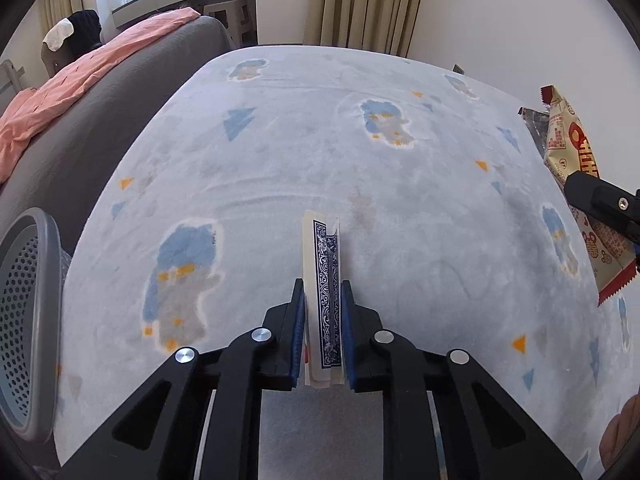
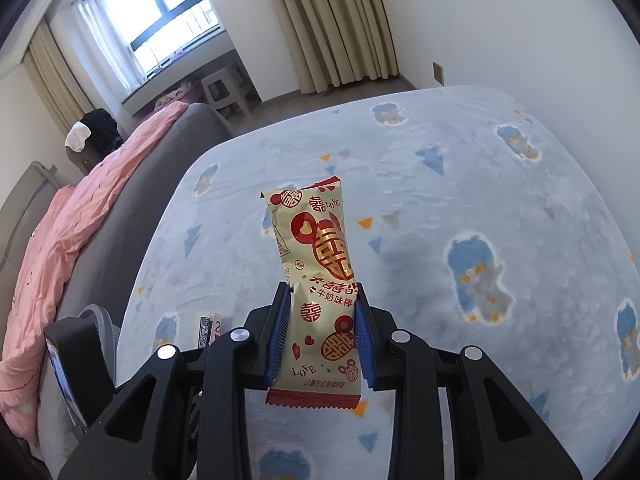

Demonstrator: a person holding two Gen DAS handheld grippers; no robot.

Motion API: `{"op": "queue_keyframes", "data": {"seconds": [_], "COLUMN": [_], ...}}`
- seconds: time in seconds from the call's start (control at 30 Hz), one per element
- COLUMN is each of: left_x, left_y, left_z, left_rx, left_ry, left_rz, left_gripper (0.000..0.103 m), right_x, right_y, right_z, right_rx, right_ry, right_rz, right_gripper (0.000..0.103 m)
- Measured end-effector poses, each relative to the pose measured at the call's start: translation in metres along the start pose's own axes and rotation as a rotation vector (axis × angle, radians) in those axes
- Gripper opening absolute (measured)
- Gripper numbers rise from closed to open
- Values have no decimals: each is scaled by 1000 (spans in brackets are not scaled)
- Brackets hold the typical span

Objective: Collect trash
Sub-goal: 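Carry the cards in the left gripper and wrapper in the right gripper into the basket, releasing both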

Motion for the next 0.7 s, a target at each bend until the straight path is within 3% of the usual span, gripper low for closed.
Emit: {"op": "queue_keyframes", "data": {"seconds": [0.3,0.47,0.7], "left_x": [-22,-31,-20], "left_y": [65,107,143], "left_z": [80,149,245], "left_rx": [-78,-162,-294], "left_ry": [22,45,65], "left_rz": [-123,-177,-187], "left_gripper": [16,16,16], "right_x": [5,21,62], "right_y": [2,4,6], "right_z": [71,142,252], "right_rx": [-91,-207,-375], "right_ry": [72,115,201], "right_rz": [4,31,100], "right_gripper": [30,30,30]}}
Point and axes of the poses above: each gripper's, at about its wrist camera, not at the fingertips, and y roughly against the way its jaws point, z to its left, x to its underside, the point moved 7 cm from there along -y, roughly the way its jaws point, and after that the axes turned 15 degrees about -z, right-handed, at the moved point
